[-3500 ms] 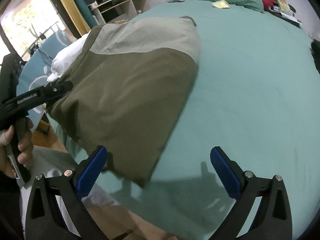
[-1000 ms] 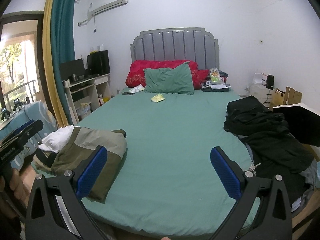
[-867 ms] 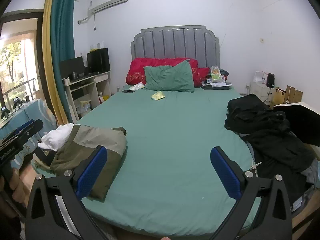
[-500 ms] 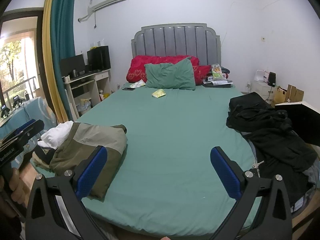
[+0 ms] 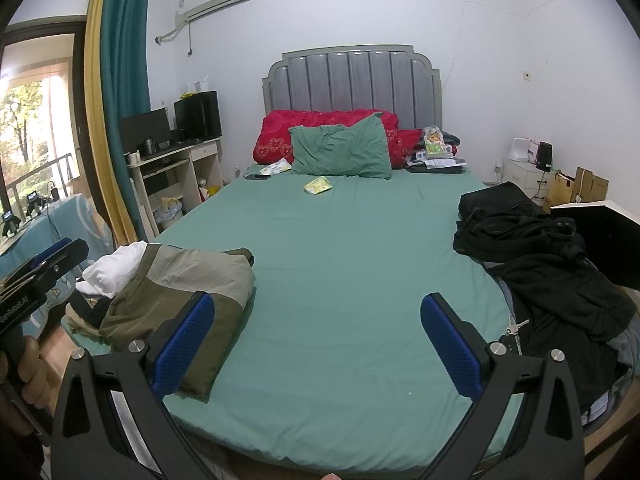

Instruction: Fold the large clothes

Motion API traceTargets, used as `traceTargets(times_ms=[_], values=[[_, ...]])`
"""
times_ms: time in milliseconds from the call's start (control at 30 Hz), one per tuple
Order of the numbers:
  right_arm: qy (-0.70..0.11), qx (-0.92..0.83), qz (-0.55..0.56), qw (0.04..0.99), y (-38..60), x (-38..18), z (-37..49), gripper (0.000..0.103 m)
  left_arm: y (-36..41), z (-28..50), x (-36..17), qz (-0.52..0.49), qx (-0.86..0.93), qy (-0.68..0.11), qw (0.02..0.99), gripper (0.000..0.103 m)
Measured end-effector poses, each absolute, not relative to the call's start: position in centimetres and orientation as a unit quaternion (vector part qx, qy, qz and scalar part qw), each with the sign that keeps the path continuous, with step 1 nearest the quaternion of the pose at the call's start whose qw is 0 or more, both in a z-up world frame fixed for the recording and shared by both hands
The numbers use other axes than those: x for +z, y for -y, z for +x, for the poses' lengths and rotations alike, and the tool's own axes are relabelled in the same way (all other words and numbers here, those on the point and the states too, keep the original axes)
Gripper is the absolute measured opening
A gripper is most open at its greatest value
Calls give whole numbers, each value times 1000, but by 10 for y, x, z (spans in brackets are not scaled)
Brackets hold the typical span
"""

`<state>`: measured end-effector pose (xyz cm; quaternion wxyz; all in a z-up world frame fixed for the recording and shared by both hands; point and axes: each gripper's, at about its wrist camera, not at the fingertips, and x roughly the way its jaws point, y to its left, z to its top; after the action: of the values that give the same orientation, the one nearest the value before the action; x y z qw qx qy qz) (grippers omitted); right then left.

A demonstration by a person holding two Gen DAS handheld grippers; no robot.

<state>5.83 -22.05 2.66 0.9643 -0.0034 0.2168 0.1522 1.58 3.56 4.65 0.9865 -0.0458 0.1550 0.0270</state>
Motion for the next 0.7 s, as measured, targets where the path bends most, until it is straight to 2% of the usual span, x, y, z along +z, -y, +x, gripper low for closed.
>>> traceTargets(times_ms=[700], values=[[-216,152,-3,964,221,25,58,102,-37,16,46,-46,25,-156,986,65]])
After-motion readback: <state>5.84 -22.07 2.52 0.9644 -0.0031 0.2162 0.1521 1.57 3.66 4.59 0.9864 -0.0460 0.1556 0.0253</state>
